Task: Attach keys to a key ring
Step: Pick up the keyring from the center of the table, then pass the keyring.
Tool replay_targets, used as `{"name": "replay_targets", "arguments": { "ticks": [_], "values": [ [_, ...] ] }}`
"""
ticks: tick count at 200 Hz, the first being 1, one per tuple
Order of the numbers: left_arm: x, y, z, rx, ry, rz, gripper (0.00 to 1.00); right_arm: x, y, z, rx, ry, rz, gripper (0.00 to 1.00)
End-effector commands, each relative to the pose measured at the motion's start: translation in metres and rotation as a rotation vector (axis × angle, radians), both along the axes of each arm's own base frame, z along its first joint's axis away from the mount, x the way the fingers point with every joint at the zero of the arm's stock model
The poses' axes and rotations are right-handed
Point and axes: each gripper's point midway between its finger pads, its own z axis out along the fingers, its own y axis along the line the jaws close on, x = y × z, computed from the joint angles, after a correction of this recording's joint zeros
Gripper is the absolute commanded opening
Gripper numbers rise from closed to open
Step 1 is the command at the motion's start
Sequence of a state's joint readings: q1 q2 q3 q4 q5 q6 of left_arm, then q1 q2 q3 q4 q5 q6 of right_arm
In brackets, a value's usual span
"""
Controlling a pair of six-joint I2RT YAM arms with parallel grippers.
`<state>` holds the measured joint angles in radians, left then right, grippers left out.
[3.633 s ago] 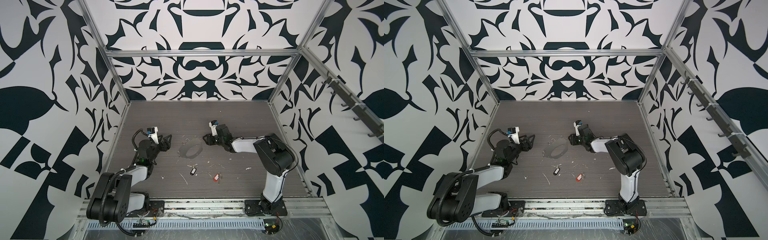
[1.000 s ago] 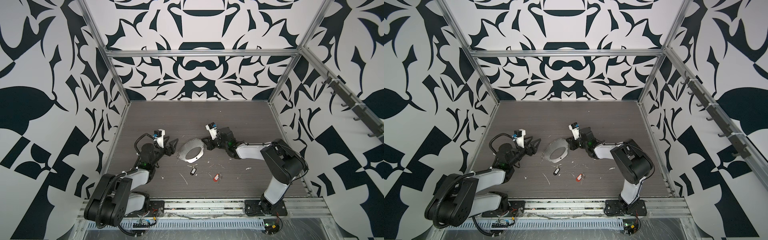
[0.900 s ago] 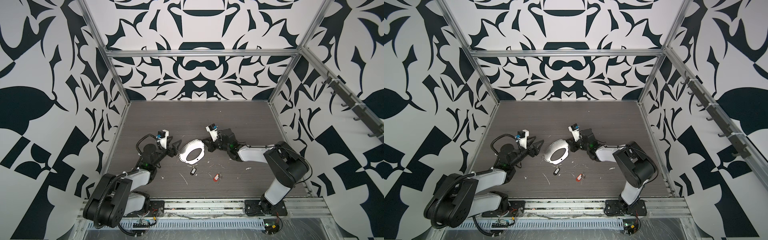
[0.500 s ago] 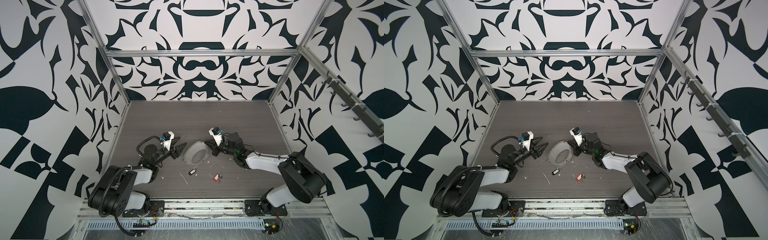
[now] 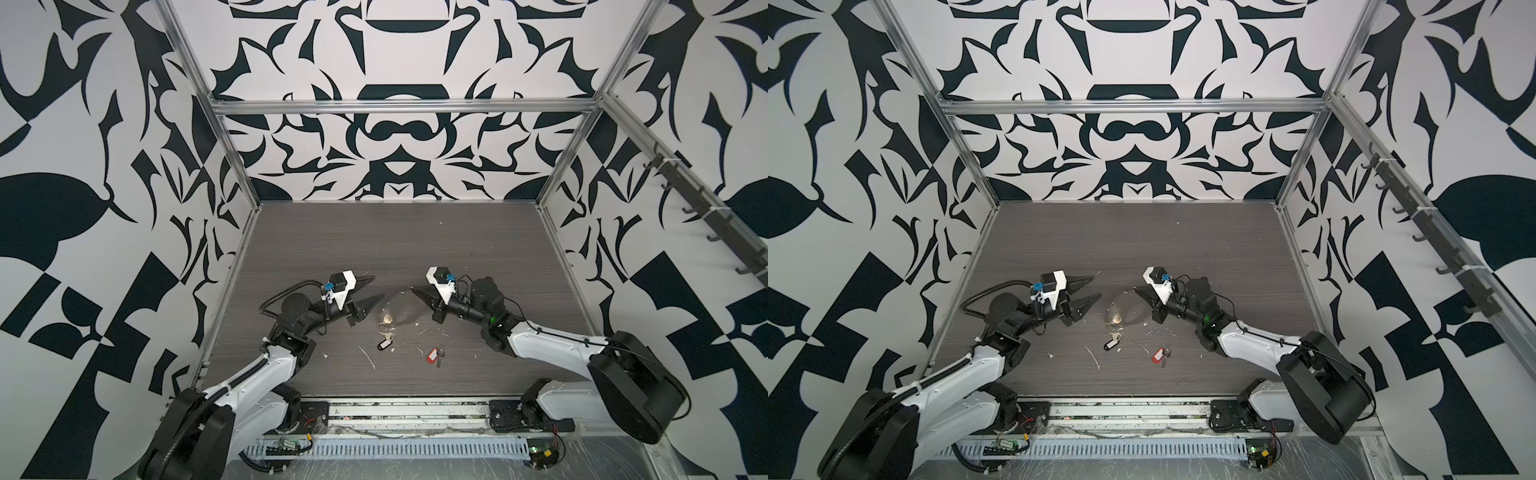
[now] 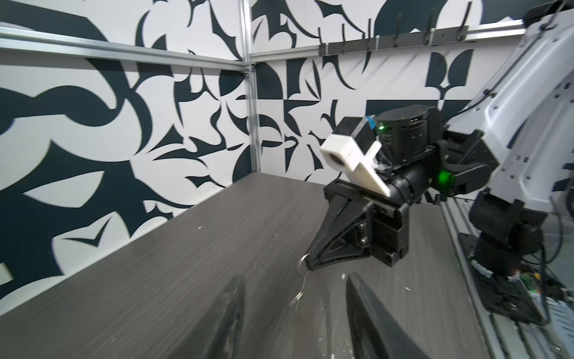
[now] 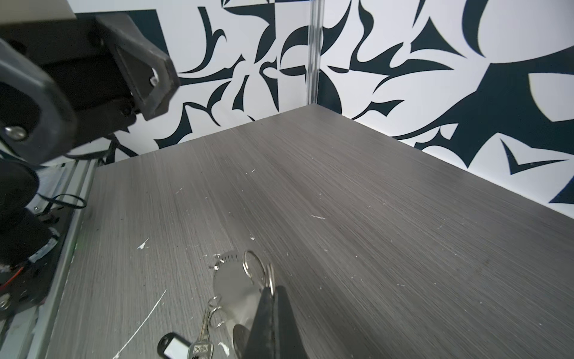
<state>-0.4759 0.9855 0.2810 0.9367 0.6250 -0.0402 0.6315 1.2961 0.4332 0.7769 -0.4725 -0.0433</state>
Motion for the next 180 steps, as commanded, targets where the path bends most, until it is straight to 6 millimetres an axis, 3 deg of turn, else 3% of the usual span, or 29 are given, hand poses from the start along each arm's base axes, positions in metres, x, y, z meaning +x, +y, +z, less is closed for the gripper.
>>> {"name": "replay_targets", "arguments": {
  "ticks": [1,75,141,180],
  "values": [
    [-0.007,-0.011,-0.022,0.132,0.007,-0.007,0.54,-0.018,0.006,0.020,0.040,-0.127,0.091,0.00],
    [-0.019,-0.034,-0.030,0.187,-0.009,-0.081,0.49,-0.035,0.005,0.027,0.044,-0.228,0.126,0.00],
    [-0.014,-0.041,-0.037,0.228,-0.020,-0.078,0.43,-0.062,0.003,0.029,0.066,-0.281,0.225,0.00],
    [-0.016,-0.047,-0.043,0.255,-0.038,-0.090,0.43,-0.067,0.004,0.027,0.065,-0.291,0.255,0.00]
  ]
}}
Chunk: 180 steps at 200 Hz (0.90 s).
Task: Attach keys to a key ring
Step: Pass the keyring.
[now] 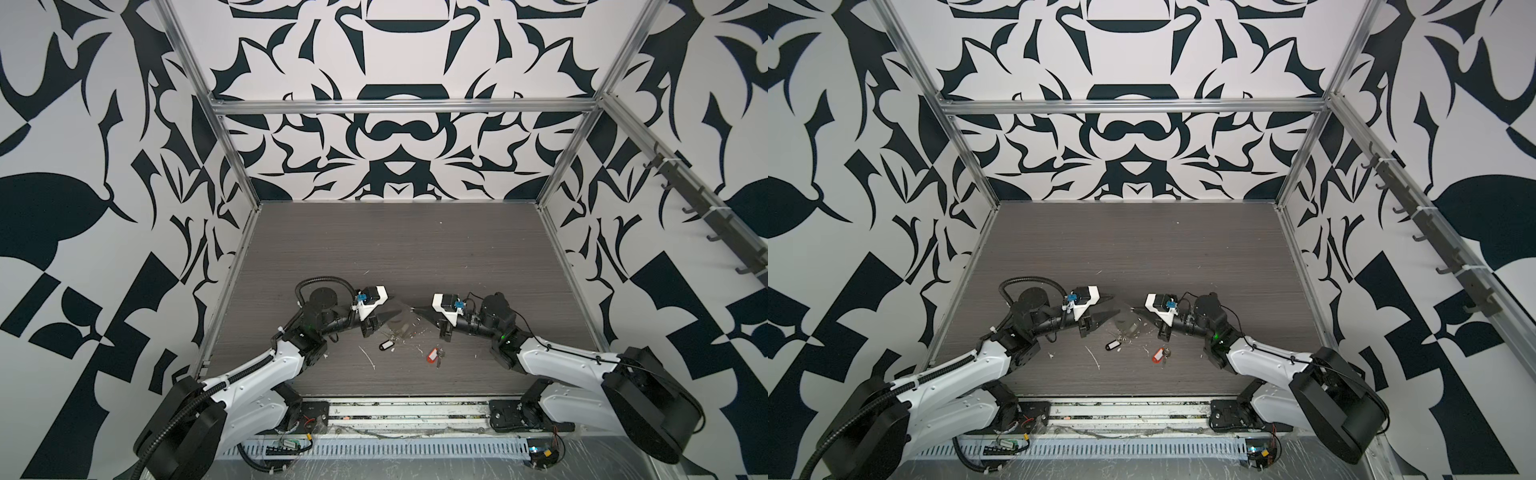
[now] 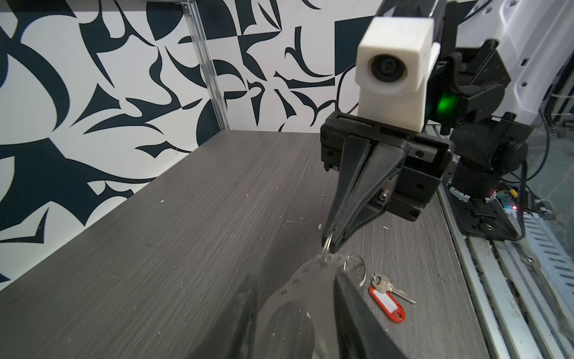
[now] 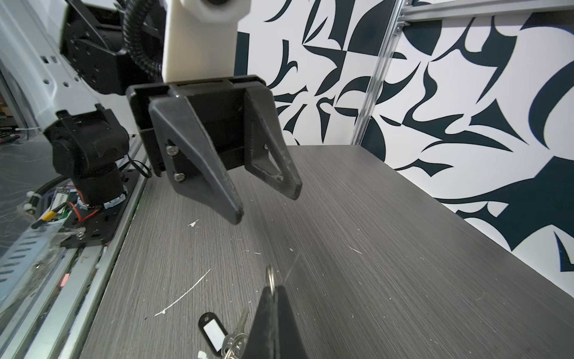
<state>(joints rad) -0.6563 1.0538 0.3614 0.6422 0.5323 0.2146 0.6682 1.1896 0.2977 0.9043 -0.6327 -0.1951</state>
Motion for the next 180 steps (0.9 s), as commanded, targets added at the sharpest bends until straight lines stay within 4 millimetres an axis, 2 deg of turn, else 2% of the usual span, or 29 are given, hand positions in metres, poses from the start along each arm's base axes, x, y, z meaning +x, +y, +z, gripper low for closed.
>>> {"name": "replay_targets", "arguments": {
  "ticks": [1,52,130,180],
  "values": [
    [0.001,-0.006,0.004,0.019,-0.035,-0.009,0.43,-0.008,0.002,0.018,0.046,-0.080,0.045,0.00],
    [-0.006,-0.018,-0.003,0.055,-0.049,-0.042,0.39,-0.007,0.005,0.018,0.050,-0.071,0.049,0.00],
    [-0.008,-0.018,0.006,0.045,-0.057,-0.039,0.28,-0.013,0.007,0.019,0.062,-0.063,0.082,0.00],
    [-0.013,-0.019,0.007,0.035,-0.057,-0.071,0.27,-0.013,0.009,0.019,0.063,-0.058,0.092,0.00]
  ]
}}
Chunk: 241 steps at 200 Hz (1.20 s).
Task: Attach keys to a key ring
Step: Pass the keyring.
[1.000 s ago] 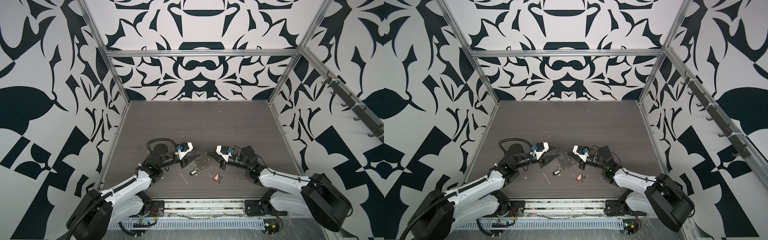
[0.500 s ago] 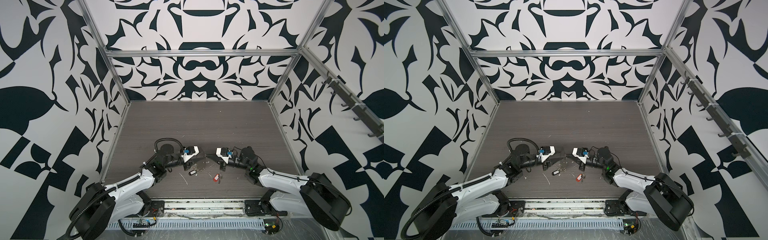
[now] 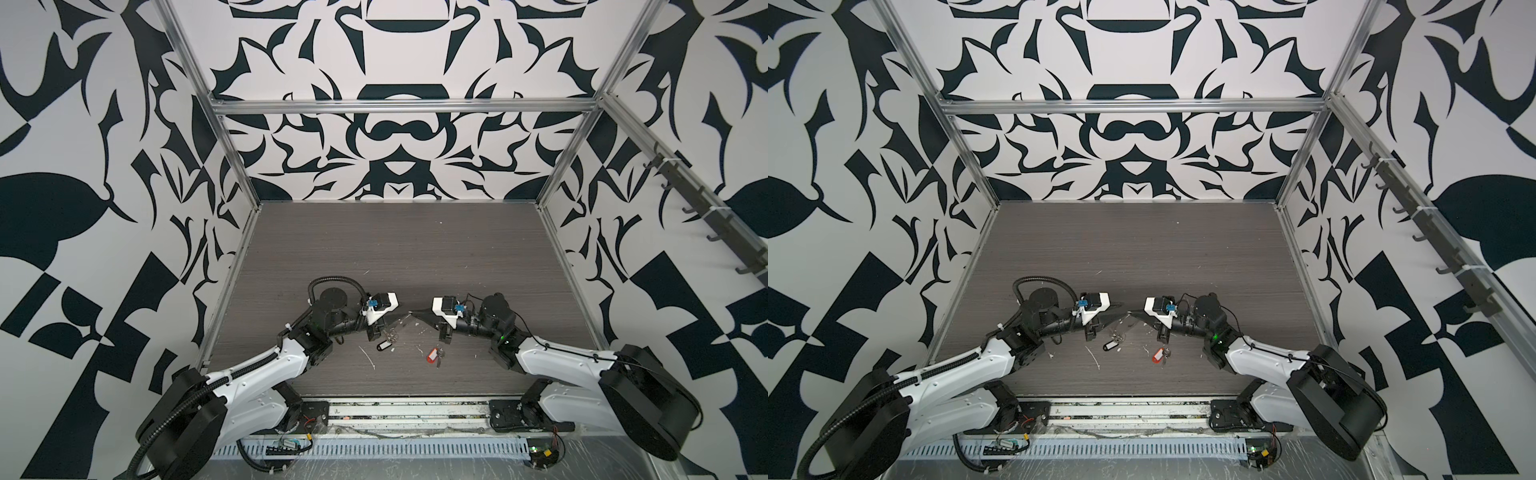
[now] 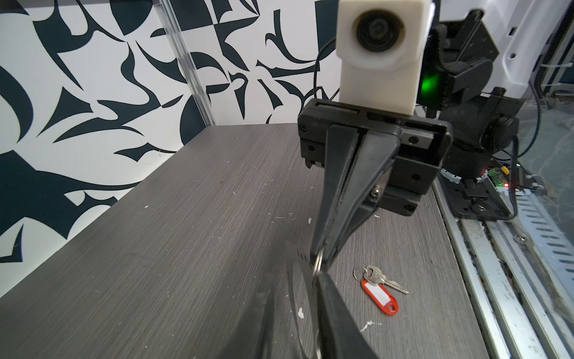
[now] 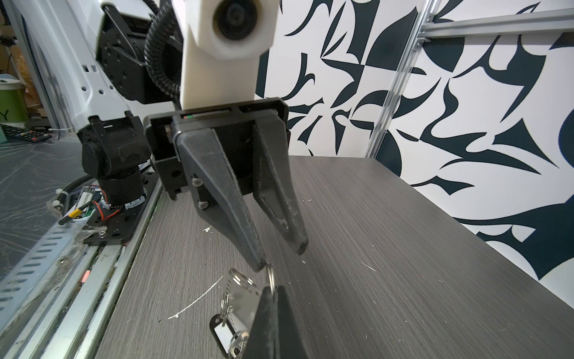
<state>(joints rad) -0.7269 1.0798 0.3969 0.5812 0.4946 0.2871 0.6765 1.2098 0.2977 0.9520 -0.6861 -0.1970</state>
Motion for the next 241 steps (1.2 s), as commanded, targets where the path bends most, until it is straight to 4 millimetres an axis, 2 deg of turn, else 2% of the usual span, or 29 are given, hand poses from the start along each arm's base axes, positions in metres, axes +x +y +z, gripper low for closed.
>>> {"name": "replay_targets", "arguments": {
  "ticks": [1,102,167,168,180,188,218,241],
  "values": [
    [-0.003,-0.004,0.014,-0.024,-0.023,-0.030,0.27,-0.004,0.004,0.015,0.045,-0.037,0.029,0.00],
    [-0.005,-0.010,0.011,-0.023,-0.016,-0.068,0.24,-0.006,0.007,0.015,0.047,-0.037,0.047,0.00],
    [-0.003,-0.011,0.012,-0.033,-0.013,-0.066,0.03,-0.004,0.008,0.013,0.048,-0.025,0.043,0.00],
    [-0.003,-0.011,0.012,-0.033,-0.013,-0.064,0.02,-0.004,0.008,0.013,0.048,-0.025,0.042,0.01],
    [0.001,-0.009,0.010,-0.030,-0.015,-0.039,0.00,0.000,0.006,0.013,0.050,-0.024,0.009,0.38],
    [0.003,-0.008,0.010,-0.034,-0.016,-0.025,0.00,0.004,0.003,0.012,0.048,-0.025,-0.026,0.46],
    [0.004,-0.004,0.011,-0.049,-0.032,0.006,0.00,0.023,-0.012,-0.002,0.012,-0.056,-0.177,0.51],
    [0.000,-0.004,0.012,-0.055,-0.030,-0.014,0.00,0.028,-0.014,-0.011,-0.004,-0.037,-0.192,0.45]
  ]
}}
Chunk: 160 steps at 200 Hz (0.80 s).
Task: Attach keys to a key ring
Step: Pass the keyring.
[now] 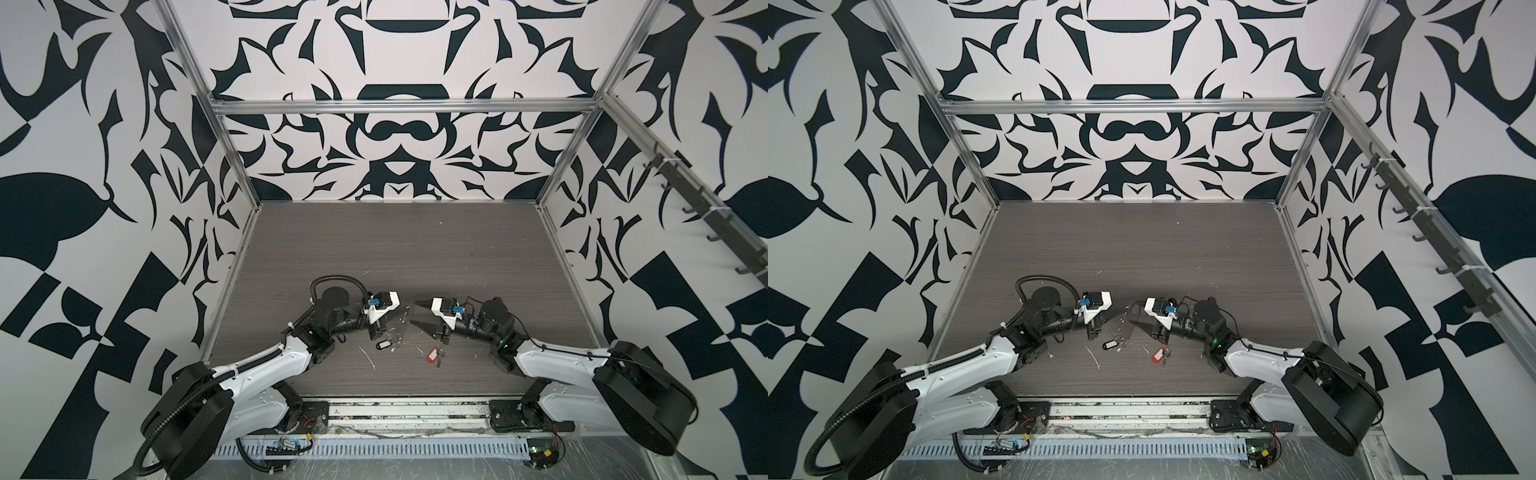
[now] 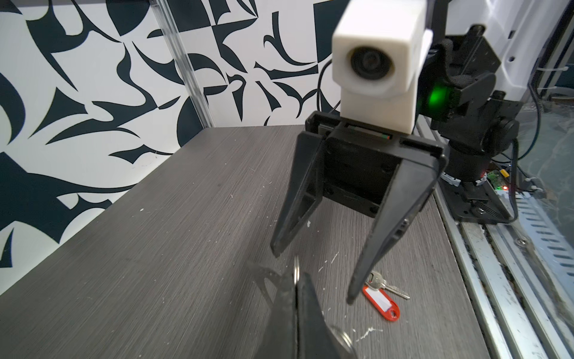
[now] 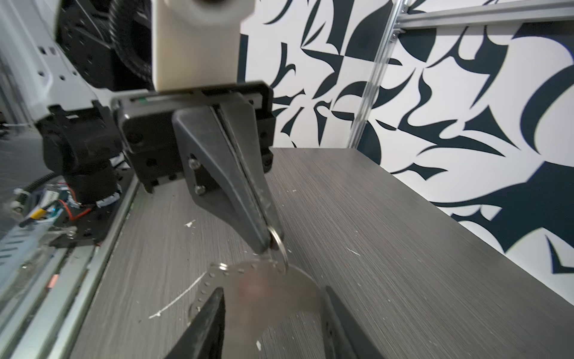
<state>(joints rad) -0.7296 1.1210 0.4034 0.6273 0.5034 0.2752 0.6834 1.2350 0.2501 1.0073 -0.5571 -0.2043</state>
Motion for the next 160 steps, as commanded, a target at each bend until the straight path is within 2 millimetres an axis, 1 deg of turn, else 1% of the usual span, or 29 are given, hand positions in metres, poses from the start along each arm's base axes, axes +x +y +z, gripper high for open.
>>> {"name": "replay_targets", "arguments": {
  "ticks": [1,21,49,68,112,160],
  "values": [
    [-0.003,0.001,0.013,-0.045,-0.034,-0.005,0.00,0.013,-0.006,0.005,0.013,-0.040,-0.070,0.45],
    [-0.008,0.002,0.015,-0.061,-0.045,-0.026,0.00,0.013,-0.005,0.003,0.022,-0.039,-0.061,0.40],
    [-0.011,0.003,0.018,-0.076,-0.056,-0.033,0.00,0.011,-0.003,0.008,0.050,-0.030,-0.035,0.34],
    [-0.013,0.003,0.019,-0.080,-0.053,-0.042,0.00,0.007,0.000,0.016,0.076,-0.019,-0.009,0.31],
    [-0.019,0.003,0.025,-0.121,-0.059,-0.073,0.00,-0.002,0.004,0.041,0.166,0.015,0.058,0.25],
    [-0.022,0.002,0.027,-0.142,-0.061,-0.087,0.00,-0.001,0.010,0.051,0.217,0.042,0.096,0.21]
  ]
}}
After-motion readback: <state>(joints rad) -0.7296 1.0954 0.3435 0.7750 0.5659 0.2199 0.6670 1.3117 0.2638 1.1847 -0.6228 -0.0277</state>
